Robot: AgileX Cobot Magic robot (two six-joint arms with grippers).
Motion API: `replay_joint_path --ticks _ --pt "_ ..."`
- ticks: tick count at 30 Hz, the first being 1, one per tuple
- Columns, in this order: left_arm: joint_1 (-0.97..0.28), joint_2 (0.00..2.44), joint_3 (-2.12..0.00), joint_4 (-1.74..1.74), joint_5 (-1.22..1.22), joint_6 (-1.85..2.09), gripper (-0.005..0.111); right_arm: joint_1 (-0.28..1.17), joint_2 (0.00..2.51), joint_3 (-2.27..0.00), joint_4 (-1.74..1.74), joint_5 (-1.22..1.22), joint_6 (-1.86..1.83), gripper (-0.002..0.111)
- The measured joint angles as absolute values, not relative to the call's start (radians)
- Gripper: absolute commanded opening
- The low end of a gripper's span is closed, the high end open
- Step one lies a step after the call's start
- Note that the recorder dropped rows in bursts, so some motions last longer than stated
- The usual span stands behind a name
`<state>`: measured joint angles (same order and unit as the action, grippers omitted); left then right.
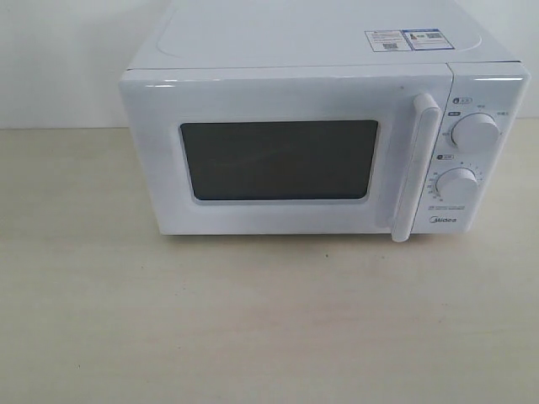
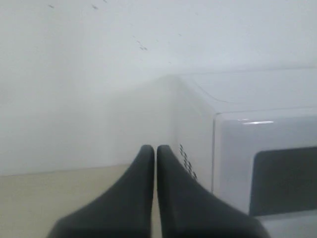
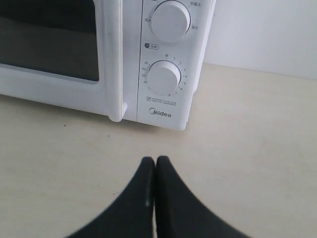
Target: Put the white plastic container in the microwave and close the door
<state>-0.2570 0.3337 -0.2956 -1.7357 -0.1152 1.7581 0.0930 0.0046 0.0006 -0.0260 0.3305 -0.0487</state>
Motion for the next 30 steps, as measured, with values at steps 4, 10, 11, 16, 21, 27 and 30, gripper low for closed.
replay_joint_path --ticks 4,10,11,16,21,27,30 --pt "-0.164 0.047 -0.138 -1.736 -0.121 1.755 0.004 0.093 0.005 0.001 -0.026 0.33 -0.049 0.0" --pt "-0.152 0.007 -0.065 -1.736 -0.103 1.751 0.004 0.092 0.005 0.001 -0.026 0.33 -0.049 0.0" --pt "-0.152 0.007 -0.065 -1.736 -0.096 1.749 0.004 0.092 0.005 0.001 -0.026 0.33 -0.049 0.0" --pt "-0.152 0.005 -0.065 -1.738 -0.061 1.749 0.004 0.092 0.005 0.001 -0.026 0.33 -0.049 0.0" --pt "-0.152 0.003 -0.065 -1.738 -0.052 1.746 0.004 0.092 0.005 0.001 -0.026 0.33 -0.049 0.0" --pt "-0.152 0.003 -0.065 -1.487 0.033 1.443 0.004 0.092 0.005 0.001 -0.026 0.33 -0.049 0.0" --pt "-0.152 0.003 -0.065 -1.19 0.045 1.037 0.004 0.092 0.005 0.001 -0.026 0.33 -0.049 0.0"
